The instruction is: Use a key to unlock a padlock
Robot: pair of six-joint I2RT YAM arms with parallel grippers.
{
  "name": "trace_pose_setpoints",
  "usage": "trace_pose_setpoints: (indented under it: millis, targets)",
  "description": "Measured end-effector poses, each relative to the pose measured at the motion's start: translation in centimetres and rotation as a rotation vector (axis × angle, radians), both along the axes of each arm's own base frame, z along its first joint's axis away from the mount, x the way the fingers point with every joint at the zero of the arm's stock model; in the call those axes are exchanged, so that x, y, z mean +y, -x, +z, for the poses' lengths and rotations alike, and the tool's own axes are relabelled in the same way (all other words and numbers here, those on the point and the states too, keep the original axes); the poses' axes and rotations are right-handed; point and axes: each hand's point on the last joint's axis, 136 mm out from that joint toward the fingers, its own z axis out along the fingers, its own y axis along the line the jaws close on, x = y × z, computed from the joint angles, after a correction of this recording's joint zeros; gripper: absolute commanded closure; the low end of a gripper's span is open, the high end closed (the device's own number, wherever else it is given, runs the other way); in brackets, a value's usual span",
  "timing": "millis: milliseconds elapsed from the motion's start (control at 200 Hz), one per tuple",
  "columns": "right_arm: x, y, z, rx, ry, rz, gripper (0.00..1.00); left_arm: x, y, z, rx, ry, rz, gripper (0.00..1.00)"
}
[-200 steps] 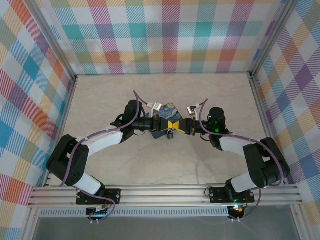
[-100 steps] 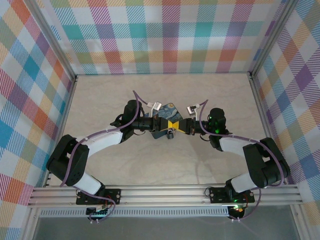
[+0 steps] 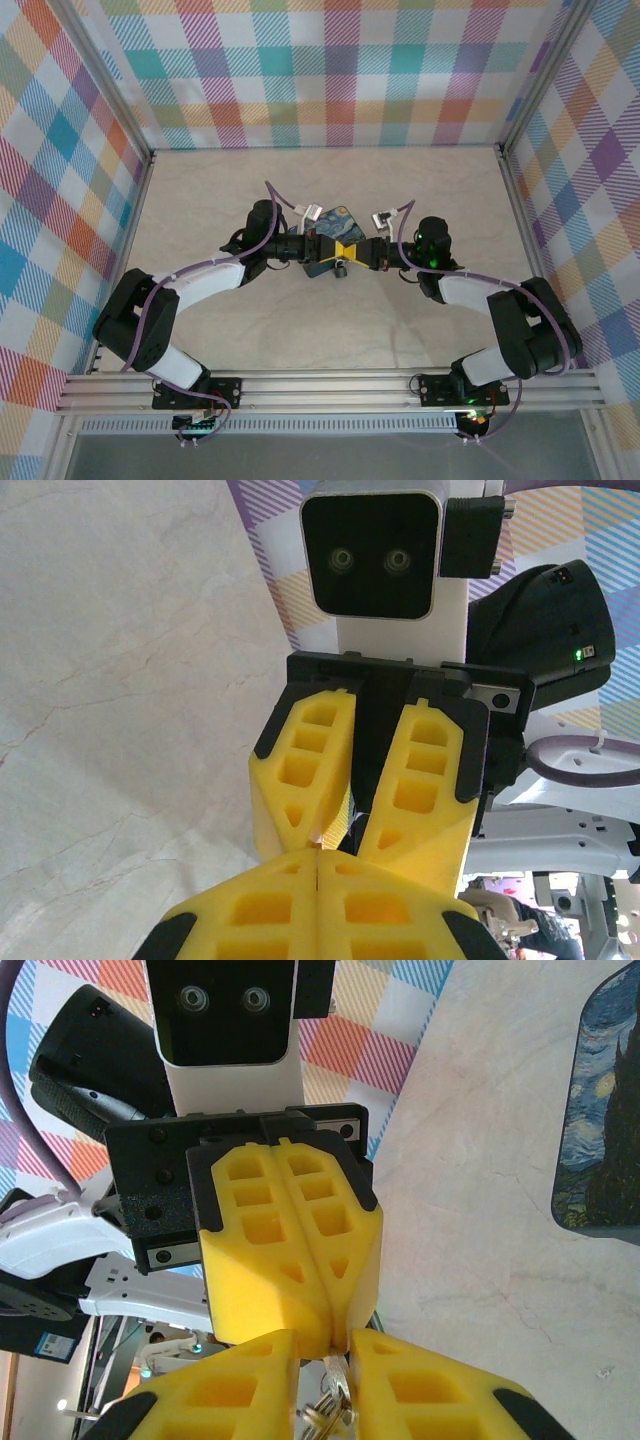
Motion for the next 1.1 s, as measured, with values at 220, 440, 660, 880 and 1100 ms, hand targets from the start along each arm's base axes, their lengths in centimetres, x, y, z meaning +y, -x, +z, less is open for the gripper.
trace_pose_setpoints:
  millis: [220, 440, 660, 880, 1100]
  targets:
    - [0.0, 0.1, -0.1, -0.011, 0.007, 0.002, 0.86, 0.1, 0.1, -0.2, 0.004, -0.001, -0.001, 1.0]
    - [0.0, 0.2, -0.2, -0.017, 0.012, 0.003, 0.94, 0.2, 0.1, -0.1, 0.005, 0.004, -0.009, 1.0]
    - [0.0, 0.3, -0.2, -0.029, 0.013, 0.005, 1.0, 0.2, 0.1, 0.0, 0.006, 0.006, -0.013, 1.0]
    - [0.0, 0.4, -0.4, -0.046, 0.029, 0.0, 1.0, 0.3, 0.1, -0.5, 0.014, -0.006, -0.012, 0.76]
    - [-0.2, 0.6, -0.8, -0.079, 0.081, -0.036, 1.0, 0.9, -0.2, -1.9, 0.026, -0.072, 0.011, 0.62]
